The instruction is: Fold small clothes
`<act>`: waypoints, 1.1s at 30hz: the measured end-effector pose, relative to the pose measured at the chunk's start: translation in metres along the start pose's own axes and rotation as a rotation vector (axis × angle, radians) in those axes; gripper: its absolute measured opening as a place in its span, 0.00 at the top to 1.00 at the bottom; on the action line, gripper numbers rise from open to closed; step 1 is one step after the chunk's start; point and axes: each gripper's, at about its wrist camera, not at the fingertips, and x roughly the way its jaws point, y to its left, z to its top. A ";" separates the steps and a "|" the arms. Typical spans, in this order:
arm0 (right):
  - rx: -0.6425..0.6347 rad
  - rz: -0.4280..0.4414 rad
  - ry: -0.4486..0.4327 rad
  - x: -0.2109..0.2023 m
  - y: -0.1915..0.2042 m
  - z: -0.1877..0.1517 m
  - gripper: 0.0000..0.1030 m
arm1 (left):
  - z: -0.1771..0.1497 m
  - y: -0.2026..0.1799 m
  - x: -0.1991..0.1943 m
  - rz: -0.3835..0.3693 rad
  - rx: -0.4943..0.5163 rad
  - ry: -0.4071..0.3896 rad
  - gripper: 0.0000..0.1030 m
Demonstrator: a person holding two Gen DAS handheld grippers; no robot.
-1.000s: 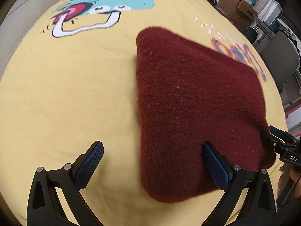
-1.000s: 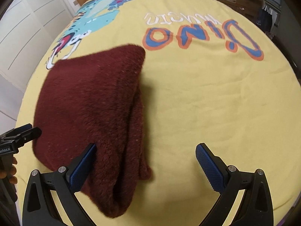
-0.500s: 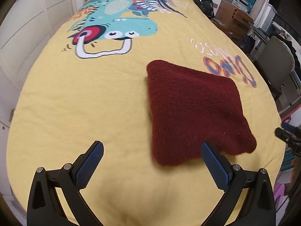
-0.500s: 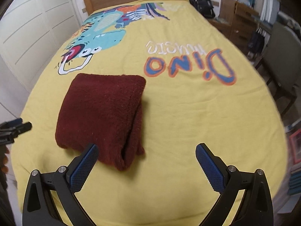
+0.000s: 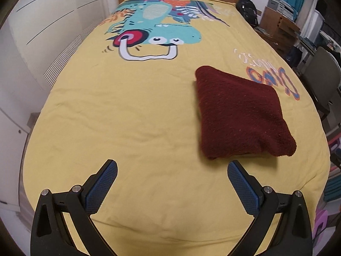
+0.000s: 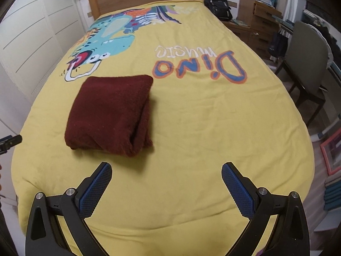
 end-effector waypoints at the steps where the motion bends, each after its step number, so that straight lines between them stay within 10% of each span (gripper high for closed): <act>1: 0.006 -0.002 0.003 0.000 -0.002 -0.002 0.00 | -0.001 0.002 -0.001 0.002 -0.002 0.000 0.01; 33: -0.017 -0.031 0.022 -0.009 0.002 -0.011 0.00 | -0.015 -0.006 0.011 0.029 0.049 0.058 0.01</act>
